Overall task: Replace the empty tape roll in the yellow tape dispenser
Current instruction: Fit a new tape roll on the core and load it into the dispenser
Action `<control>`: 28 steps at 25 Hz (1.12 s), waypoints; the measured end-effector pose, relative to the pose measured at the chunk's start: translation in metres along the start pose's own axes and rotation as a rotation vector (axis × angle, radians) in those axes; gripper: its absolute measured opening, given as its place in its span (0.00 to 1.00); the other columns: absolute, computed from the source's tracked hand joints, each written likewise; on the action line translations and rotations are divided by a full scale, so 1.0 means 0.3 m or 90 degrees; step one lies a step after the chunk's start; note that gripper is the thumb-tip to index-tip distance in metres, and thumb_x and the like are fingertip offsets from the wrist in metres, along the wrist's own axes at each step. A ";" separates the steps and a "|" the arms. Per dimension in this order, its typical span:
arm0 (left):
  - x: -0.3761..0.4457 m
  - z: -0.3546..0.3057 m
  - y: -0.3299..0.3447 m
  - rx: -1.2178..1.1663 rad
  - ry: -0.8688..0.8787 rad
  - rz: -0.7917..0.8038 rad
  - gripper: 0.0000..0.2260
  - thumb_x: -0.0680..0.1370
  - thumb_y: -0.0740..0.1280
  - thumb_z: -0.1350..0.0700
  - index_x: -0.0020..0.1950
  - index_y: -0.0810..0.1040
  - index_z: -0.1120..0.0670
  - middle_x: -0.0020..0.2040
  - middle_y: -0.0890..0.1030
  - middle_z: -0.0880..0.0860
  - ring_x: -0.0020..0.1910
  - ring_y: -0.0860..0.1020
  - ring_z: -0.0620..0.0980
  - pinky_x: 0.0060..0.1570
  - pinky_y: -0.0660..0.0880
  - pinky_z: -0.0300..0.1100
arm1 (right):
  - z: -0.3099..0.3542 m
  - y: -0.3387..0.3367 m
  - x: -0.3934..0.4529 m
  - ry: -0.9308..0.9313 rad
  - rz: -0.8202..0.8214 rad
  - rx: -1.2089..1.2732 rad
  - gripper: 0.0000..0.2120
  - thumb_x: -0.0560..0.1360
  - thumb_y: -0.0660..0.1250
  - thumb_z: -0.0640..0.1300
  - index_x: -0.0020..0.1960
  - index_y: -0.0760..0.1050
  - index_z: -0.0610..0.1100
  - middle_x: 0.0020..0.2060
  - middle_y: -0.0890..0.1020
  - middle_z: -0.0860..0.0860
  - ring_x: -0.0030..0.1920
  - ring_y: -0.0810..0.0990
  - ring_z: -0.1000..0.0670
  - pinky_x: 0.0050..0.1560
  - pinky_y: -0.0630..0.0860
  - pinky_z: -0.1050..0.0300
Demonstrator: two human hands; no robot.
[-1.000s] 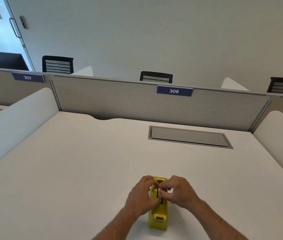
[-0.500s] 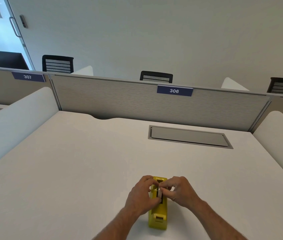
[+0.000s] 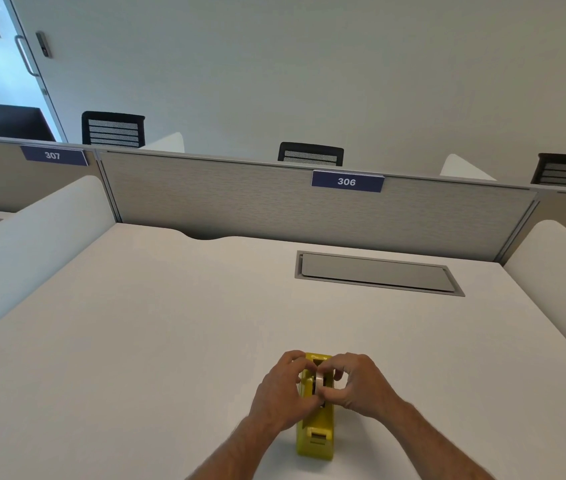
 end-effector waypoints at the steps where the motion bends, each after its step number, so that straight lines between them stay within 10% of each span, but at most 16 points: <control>1: 0.001 -0.001 -0.001 0.002 -0.001 -0.001 0.21 0.69 0.73 0.39 0.60 0.76 0.42 0.69 0.70 0.42 0.54 0.78 0.44 0.53 0.79 0.37 | 0.001 -0.001 -0.001 -0.003 -0.003 -0.004 0.12 0.66 0.73 0.56 0.49 0.83 0.56 0.38 0.84 0.61 0.41 0.78 0.56 0.40 0.77 0.63; 20: 0.005 0.004 0.000 0.002 -0.005 -0.003 0.21 0.67 0.76 0.41 0.57 0.77 0.42 0.67 0.71 0.40 0.53 0.77 0.43 0.52 0.79 0.38 | -0.012 -0.001 0.010 -0.005 -0.008 0.042 0.08 0.70 0.72 0.45 0.46 0.85 0.56 0.40 0.86 0.62 0.42 0.81 0.54 0.43 0.79 0.54; 28: 0.009 0.010 0.002 0.008 -0.009 0.013 0.22 0.67 0.75 0.41 0.59 0.77 0.41 0.68 0.70 0.41 0.51 0.78 0.44 0.51 0.80 0.40 | 0.004 -0.004 0.004 -0.014 0.014 0.039 0.11 0.64 0.74 0.52 0.47 0.83 0.53 0.40 0.82 0.60 0.41 0.79 0.55 0.36 0.73 0.70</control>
Point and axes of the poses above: each hand's wrist, its own x-axis towards the middle knuckle, its own y-axis out of the palm, z = x × y, the point moved 7 cm from there along x, towards the middle knuckle
